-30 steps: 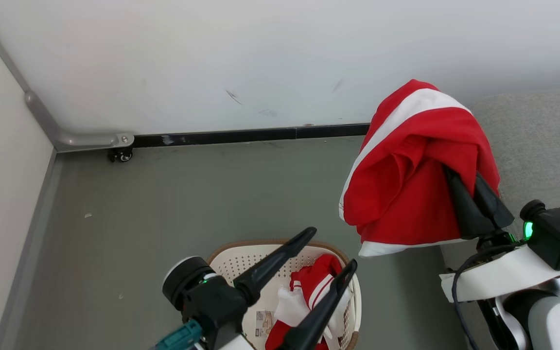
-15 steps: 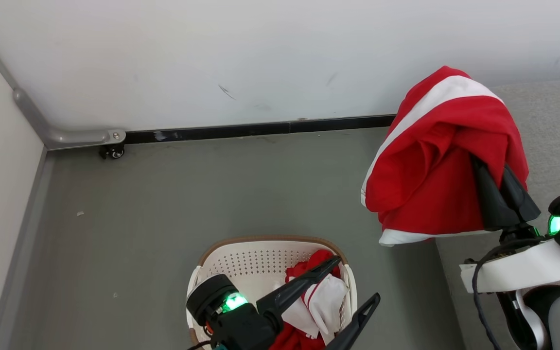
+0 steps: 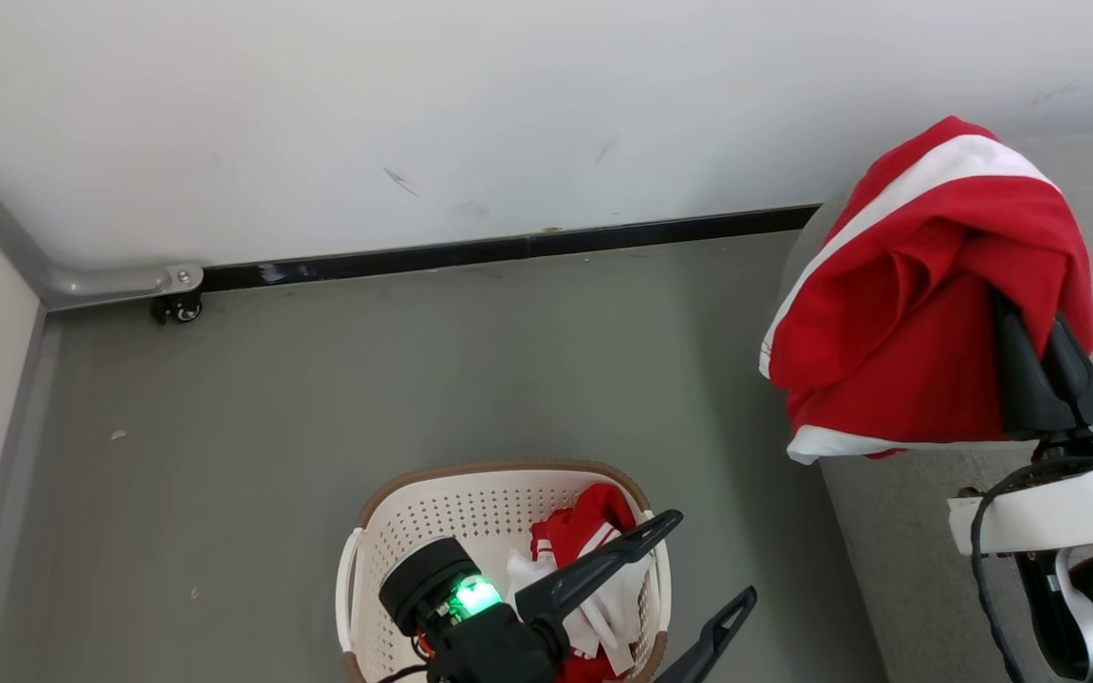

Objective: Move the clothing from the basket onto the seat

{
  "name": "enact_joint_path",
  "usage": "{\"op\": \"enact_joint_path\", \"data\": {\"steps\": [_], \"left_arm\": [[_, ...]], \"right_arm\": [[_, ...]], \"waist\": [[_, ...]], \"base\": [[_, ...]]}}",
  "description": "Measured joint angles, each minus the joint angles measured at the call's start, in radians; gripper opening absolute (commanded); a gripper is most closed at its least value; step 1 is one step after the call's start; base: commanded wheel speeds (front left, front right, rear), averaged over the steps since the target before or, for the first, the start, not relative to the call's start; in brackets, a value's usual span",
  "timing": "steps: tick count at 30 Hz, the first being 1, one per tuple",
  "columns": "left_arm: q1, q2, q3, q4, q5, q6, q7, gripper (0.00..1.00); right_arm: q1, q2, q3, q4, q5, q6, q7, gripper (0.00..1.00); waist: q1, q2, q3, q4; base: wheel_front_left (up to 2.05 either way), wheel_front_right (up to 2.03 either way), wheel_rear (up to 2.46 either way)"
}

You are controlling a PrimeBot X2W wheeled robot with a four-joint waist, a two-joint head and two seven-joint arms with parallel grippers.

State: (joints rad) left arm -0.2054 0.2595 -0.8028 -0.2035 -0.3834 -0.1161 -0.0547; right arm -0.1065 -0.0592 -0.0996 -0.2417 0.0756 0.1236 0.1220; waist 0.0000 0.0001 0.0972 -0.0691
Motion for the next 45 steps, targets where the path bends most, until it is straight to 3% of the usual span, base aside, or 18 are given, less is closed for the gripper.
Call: {"op": "enact_joint_path", "data": {"steps": [45], "left_arm": [[-0.091, 0.028, -0.086, 0.067, -0.046, -0.008, -0.061, 1.00]], "right_arm": [[0.017, 0.017, -0.086, 0.032, -0.012, 0.000, -0.012, 0.00]], "waist": [[0.0000, 0.0000, -0.002, -0.278]], "base": [[0.00, 0.00, 0.00]]}}
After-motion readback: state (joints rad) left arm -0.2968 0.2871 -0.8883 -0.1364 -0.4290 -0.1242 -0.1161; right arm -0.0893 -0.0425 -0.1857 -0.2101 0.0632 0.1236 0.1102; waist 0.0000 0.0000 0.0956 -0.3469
